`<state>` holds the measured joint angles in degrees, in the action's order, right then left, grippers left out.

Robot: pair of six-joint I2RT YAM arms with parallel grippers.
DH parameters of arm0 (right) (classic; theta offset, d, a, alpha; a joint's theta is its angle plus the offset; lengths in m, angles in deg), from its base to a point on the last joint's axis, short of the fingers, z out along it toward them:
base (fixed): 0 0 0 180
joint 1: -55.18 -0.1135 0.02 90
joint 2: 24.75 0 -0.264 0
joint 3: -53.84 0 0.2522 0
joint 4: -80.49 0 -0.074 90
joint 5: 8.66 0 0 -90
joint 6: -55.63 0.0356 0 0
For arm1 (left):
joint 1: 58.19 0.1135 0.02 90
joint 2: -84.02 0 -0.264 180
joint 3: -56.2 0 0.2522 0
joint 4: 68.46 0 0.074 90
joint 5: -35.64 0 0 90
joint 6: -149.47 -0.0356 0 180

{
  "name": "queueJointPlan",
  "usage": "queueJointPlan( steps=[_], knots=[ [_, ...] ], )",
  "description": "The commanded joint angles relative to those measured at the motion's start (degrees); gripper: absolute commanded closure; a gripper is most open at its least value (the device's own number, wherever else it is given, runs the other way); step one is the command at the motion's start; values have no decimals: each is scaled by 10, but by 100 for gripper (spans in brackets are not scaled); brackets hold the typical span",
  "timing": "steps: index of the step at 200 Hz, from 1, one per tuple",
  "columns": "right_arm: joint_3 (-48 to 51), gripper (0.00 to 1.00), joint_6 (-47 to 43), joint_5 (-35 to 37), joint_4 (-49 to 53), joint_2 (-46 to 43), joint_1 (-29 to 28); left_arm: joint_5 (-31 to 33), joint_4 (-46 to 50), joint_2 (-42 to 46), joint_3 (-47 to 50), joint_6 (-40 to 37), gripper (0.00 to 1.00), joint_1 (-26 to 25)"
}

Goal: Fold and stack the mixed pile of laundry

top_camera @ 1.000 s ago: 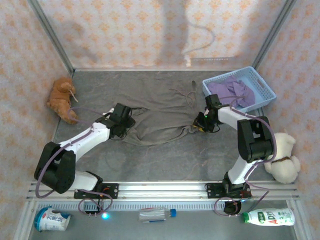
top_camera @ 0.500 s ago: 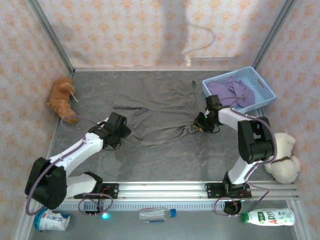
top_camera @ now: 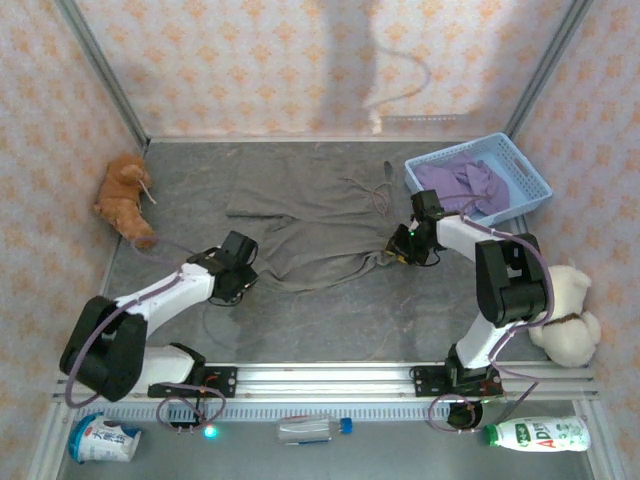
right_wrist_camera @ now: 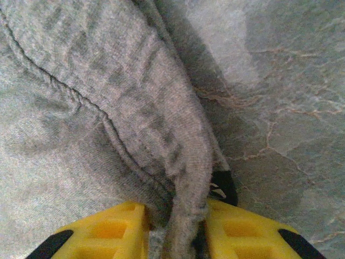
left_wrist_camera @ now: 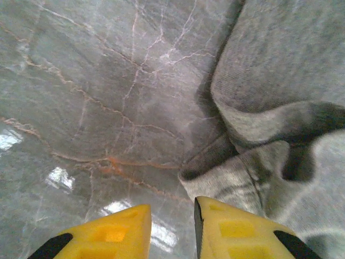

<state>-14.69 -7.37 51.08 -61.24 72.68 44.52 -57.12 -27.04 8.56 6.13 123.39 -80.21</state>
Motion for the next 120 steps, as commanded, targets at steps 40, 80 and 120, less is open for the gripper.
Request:
queueJointPlan(
  steps=[40,80,120],
  knots=[
    [-5,75,4,16,22,31,1,-14,-47,-97,-56,-23,72,-4],
    [4,82,9,31,33,25,2,2,-10,-93,-32,-31,93,-4],
    [7,96,26,35,90,-7,1,28,87,-23,-23,-31,100,-4]
  ],
)
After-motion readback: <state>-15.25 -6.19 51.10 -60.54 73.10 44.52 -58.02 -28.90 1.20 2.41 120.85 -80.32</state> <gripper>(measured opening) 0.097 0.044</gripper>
